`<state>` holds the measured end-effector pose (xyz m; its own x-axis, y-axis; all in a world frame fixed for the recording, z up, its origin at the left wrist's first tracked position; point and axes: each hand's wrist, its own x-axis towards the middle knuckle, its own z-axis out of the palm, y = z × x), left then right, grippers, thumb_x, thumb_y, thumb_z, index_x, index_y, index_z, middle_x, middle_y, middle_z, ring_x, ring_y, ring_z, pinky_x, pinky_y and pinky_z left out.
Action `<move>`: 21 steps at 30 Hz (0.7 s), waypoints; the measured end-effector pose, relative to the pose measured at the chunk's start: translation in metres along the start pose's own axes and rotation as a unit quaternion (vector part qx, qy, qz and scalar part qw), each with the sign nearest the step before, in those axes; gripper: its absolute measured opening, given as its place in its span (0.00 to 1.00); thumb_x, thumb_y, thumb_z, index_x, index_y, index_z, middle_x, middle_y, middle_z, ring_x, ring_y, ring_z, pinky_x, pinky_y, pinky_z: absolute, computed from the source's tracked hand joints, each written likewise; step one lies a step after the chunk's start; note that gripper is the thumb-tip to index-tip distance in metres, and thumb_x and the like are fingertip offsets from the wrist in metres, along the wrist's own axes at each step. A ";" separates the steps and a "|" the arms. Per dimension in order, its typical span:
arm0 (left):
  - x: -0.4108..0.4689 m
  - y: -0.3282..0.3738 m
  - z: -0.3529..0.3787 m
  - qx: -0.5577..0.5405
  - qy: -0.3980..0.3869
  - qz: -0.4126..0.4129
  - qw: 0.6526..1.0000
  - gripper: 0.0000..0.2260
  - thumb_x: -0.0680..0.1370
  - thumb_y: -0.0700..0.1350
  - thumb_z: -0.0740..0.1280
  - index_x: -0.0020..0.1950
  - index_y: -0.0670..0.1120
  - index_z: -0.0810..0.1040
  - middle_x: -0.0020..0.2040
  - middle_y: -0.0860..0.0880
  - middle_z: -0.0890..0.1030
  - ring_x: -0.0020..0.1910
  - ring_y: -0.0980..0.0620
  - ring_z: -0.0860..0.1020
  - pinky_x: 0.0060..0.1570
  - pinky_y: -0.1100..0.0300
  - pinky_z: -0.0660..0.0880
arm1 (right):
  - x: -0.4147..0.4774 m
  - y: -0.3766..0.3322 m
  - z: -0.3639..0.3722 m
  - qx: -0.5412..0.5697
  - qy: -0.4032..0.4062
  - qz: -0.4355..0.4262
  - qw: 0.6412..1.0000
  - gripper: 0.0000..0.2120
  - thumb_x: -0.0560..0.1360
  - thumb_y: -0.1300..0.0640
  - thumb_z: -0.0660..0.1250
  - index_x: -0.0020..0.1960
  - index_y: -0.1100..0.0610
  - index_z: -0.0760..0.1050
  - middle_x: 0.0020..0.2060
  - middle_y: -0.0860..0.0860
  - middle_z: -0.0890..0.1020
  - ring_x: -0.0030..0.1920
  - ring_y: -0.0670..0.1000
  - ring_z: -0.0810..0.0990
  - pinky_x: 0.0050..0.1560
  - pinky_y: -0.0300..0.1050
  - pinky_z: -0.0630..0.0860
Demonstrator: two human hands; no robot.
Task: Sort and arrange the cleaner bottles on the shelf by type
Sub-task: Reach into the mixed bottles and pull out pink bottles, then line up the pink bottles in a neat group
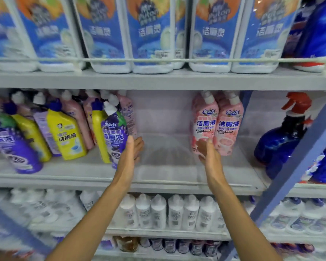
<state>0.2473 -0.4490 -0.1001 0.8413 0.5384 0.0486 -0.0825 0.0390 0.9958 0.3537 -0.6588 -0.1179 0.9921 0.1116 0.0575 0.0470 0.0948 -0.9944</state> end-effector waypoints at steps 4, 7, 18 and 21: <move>-0.017 0.017 -0.076 -0.003 0.009 -0.004 1.000 0.32 0.78 0.66 0.49 0.71 0.49 0.74 0.62 0.52 0.82 0.62 0.57 0.79 0.62 0.61 0.73 | -0.023 -0.001 0.075 -0.002 -0.056 -0.014 0.998 0.20 0.87 0.44 0.51 0.65 0.51 0.78 0.67 0.53 0.80 0.68 0.52 0.77 0.74 0.54 0.70; -0.027 0.030 -0.124 0.000 0.012 0.014 1.000 0.32 0.79 0.66 0.49 0.73 0.49 0.73 0.65 0.52 0.80 0.61 0.62 0.77 0.63 0.60 0.71 | -0.043 -0.007 0.127 -0.017 -0.079 -0.024 0.996 0.25 0.87 0.45 0.51 0.72 0.60 0.74 0.69 0.55 0.79 0.69 0.52 0.77 0.74 0.54 0.70; 0.054 0.056 -0.159 0.083 0.063 0.072 0.992 0.15 0.81 0.61 0.64 0.52 0.51 0.81 0.49 0.48 0.85 0.52 0.49 0.82 0.59 0.47 0.78 | -0.046 -0.028 0.233 -0.078 -0.117 -0.092 0.986 0.18 0.78 0.45 0.72 0.63 0.54 0.76 0.50 0.46 0.85 0.49 0.47 0.86 0.43 0.36 0.81; 0.081 0.053 -0.146 0.120 0.076 0.094 0.985 0.13 0.77 0.60 0.69 0.54 0.52 0.80 0.48 0.53 0.84 0.51 0.52 0.82 0.59 0.47 0.78 | -0.039 -0.011 0.238 -0.151 -0.107 -0.122 0.975 0.23 0.74 0.44 0.77 0.63 0.53 0.75 0.52 0.47 0.86 0.50 0.49 0.86 0.51 0.50 0.85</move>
<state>0.2330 -0.2810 -0.0547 0.7324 0.6371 0.2401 -0.0855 -0.2638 0.9608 0.2866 -0.4289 -0.0876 0.9020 0.3288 0.2798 0.3420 -0.1485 -0.9279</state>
